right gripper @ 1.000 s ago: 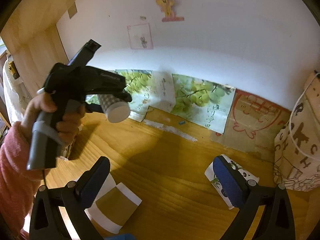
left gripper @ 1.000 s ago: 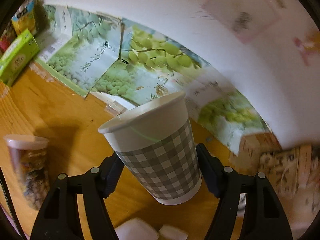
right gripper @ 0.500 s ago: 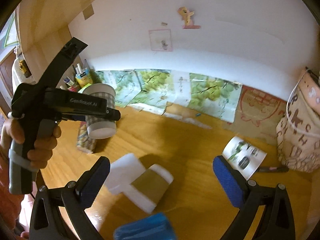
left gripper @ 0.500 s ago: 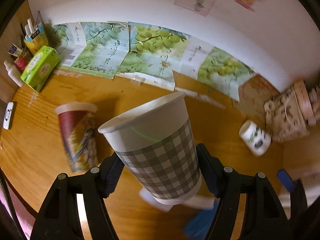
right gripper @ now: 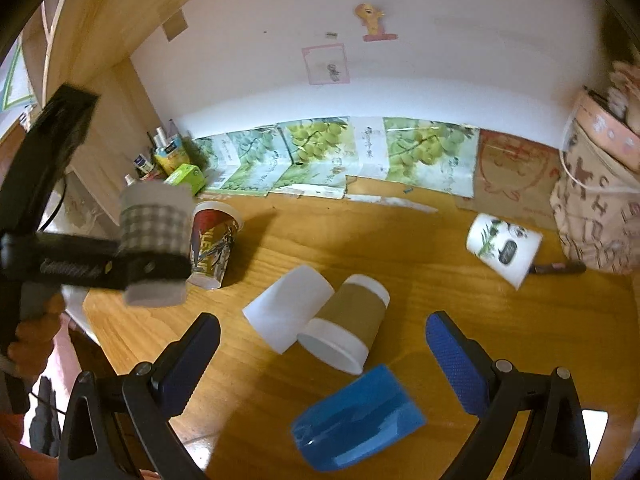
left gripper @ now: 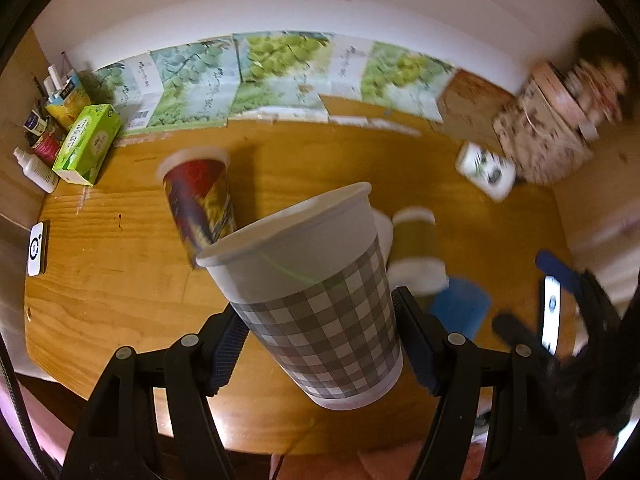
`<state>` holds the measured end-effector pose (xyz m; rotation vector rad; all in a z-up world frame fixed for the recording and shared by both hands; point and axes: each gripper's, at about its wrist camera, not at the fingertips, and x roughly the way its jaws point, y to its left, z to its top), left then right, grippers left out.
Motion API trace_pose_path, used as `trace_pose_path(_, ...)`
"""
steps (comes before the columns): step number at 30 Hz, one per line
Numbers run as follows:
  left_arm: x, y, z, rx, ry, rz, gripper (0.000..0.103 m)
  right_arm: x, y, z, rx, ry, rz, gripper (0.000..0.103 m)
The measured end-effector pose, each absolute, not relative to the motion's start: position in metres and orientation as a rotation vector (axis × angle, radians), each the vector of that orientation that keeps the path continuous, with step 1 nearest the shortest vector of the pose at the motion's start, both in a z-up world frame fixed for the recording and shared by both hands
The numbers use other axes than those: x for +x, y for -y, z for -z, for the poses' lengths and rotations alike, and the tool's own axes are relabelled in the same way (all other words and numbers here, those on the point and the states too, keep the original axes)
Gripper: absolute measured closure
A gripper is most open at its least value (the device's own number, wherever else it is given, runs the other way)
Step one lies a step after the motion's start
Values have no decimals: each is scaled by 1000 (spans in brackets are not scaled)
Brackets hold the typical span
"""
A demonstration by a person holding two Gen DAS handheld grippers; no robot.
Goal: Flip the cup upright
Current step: 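Lift the checkered cup with the left gripper and rotate it rim up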
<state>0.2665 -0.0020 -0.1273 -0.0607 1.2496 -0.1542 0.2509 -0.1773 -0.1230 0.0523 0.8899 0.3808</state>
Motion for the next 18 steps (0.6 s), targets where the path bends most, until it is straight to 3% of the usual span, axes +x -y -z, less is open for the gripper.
trace_pose_path(18, 191, -5, 195, 107, -1355, 474, 29, 180, 149, 165, 401, -1036, -276, 0)
